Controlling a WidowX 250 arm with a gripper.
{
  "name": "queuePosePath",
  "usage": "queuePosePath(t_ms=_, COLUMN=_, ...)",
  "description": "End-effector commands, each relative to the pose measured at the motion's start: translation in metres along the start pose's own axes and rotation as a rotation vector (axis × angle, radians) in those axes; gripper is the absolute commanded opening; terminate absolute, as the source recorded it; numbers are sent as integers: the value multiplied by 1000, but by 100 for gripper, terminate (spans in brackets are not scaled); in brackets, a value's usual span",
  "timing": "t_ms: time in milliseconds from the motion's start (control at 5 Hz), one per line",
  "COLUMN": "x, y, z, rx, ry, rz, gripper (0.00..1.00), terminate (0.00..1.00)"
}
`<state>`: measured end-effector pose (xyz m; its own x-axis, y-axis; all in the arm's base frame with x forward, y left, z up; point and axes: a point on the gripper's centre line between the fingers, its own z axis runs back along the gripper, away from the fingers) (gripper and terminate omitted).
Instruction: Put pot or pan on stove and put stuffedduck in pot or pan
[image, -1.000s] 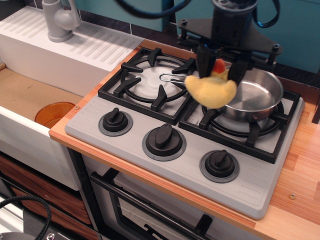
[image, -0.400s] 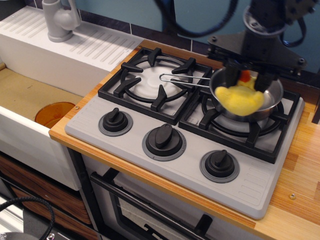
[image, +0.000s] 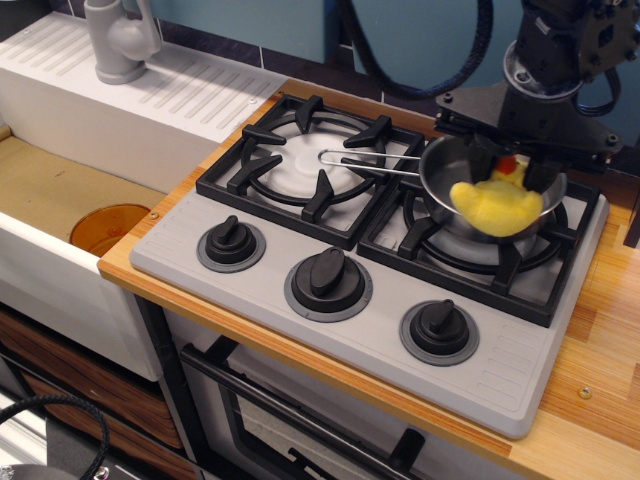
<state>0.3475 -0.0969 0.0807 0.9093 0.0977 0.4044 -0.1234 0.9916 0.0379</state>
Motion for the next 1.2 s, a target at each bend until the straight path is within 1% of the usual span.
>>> queuePosePath(t_ms=0, x=33, y=9, z=8, rx=-47, ry=-79, rz=-23, gripper=100, terminate=0)
queuePosePath(t_ms=200, x=38, y=14, z=21, rx=-53, ry=-50, rz=-28, gripper=100, terminate=0)
queuePosePath(t_ms=600, x=43, y=30, z=60, rx=-68, ry=35, rz=-34, gripper=100, terminate=0)
queuePosePath(t_ms=800, x=44, y=38, z=66, rx=-66, ry=41, rz=-36, gripper=100, terminate=0)
queuePosePath(t_ms=1000, x=45, y=49, z=58, rx=-87, ry=20, rz=-46, gripper=100, terminate=0)
